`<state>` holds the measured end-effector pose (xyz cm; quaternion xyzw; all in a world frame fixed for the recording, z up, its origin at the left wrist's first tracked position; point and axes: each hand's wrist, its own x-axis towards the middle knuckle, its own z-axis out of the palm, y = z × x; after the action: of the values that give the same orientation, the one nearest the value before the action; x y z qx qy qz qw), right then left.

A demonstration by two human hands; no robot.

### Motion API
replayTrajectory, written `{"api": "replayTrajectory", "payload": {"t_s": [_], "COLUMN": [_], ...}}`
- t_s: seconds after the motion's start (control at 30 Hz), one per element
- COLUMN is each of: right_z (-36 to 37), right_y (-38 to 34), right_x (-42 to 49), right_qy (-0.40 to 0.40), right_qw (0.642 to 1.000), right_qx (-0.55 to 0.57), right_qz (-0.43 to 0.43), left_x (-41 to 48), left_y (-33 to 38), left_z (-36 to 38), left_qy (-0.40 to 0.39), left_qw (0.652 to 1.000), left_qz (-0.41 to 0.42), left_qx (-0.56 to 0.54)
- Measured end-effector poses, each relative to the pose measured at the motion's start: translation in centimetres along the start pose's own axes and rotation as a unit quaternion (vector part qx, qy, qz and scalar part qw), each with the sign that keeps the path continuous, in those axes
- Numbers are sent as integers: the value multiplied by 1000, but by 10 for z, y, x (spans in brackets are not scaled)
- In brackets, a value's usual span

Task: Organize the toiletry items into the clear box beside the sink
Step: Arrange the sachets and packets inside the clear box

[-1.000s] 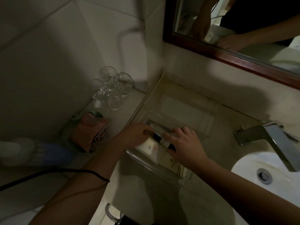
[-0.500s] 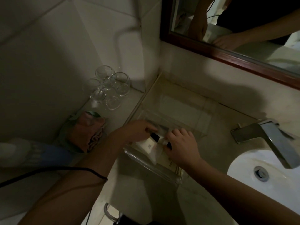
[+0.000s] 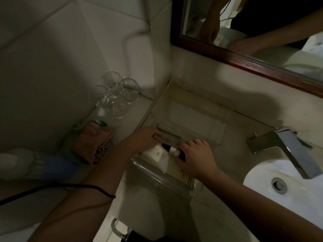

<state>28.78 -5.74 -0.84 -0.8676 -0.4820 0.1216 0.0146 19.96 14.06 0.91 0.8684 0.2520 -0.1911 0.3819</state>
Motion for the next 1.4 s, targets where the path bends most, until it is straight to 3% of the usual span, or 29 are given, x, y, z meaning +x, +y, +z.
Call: {"api": "replayTrajectory", "payload": {"t_s": [0.2, 0.4, 0.73, 0.9, 1.07, 1.13, 1.3, 1.4], "right_z": [-10, -18, -18, -17, -22, -26, -25, -25], "right_y": [-3, -22, -10, -10, -1, 1, -1, -4], "right_x": [-10, -27, -40, -41, -25, -16, 2, 3], "right_qy": [40, -4, 9, -44, 7, 15, 38, 73], "right_qw": [997, 941, 905, 919, 870, 869, 902, 936], "right_qx": [62, 327, 395, 368, 436, 431, 336, 231], "right_qz": [24, 90, 160, 133, 229, 241, 267, 254], "left_x": [-21, -36, -47, -46, -31, -19, 7, 13], "left_y": [-7, 5, 17, 16, 22, 25, 31, 29], "left_z": [-3, 15, 29, 34, 27, 25, 26, 31], "left_qy": [69, 76, 86, 82, 122, 159, 244, 241], "left_qw": [996, 986, 972, 963, 953, 942, 937, 943], "left_qz": [-1, 28, 43, 46, 26, 5, -25, -16], "left_qx": [-64, -143, -216, -251, -274, -297, -250, -229]}}
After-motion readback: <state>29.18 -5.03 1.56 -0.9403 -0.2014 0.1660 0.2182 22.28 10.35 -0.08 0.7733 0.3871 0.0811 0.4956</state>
